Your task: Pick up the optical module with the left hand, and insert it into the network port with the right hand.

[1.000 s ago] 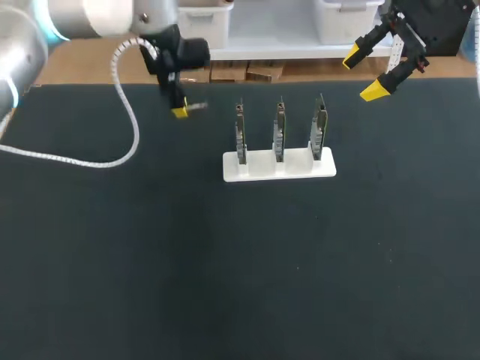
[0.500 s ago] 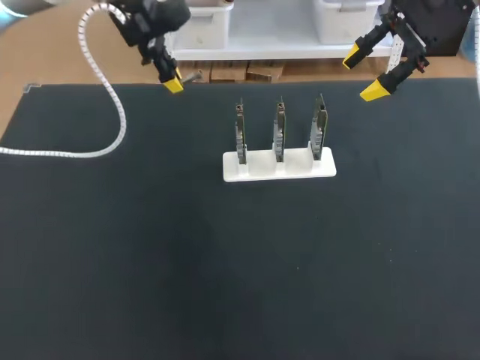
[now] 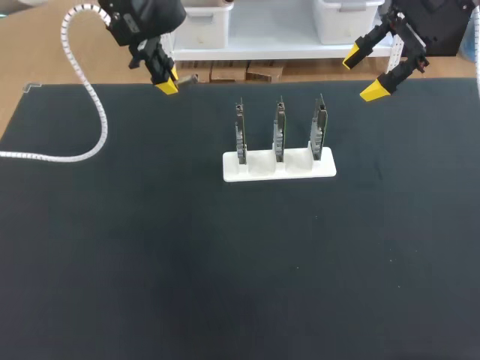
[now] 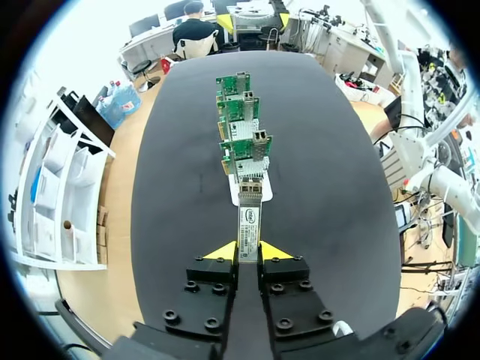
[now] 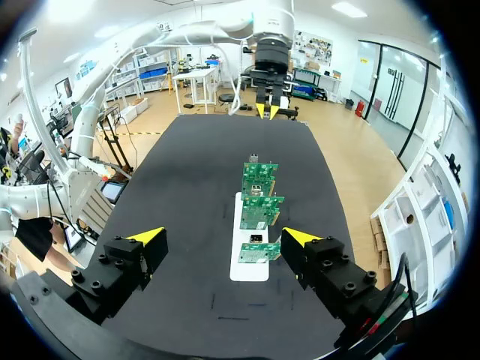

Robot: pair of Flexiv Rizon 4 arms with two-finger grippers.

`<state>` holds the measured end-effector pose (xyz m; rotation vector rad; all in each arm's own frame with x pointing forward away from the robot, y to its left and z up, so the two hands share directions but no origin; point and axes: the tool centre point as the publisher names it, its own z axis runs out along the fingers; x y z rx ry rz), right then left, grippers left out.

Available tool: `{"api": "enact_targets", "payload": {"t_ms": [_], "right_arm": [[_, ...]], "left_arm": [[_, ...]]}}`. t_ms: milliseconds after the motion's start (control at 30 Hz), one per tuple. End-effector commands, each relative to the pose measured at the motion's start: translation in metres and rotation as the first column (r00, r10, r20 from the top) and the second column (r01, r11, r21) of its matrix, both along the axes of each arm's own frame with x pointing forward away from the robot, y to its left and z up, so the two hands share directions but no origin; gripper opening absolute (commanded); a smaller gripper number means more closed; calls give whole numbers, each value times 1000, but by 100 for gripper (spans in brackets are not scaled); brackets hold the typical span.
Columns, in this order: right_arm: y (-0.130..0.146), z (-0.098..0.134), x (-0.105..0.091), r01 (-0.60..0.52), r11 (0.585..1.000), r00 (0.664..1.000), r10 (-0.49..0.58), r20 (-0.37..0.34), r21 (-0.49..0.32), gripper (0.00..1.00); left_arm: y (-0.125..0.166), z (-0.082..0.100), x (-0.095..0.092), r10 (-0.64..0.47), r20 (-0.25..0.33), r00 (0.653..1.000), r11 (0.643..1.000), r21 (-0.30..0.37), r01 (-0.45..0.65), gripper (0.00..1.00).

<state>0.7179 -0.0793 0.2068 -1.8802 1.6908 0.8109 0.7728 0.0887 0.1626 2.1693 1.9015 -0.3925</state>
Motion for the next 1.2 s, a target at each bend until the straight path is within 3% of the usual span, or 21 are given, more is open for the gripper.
{"api": "enact_targets", "payload": {"t_ms": [33,1133,1200], "right_arm": [[0,0,-2,3,1000,1000,-3,2,-1,100],[0,0,-2,3,1000,1000,-3,2,-1,100],[0,0,-2,3,1000,1000,-3,2,-1,100]], "left_arm": [[2,-1,-9,87,222,971,996,-42,-80,0],[2,-1,-9,87,222,971,996,-42,-80,0],[-8,8,-17,106,212,972,991,-106,-85,0]]}}
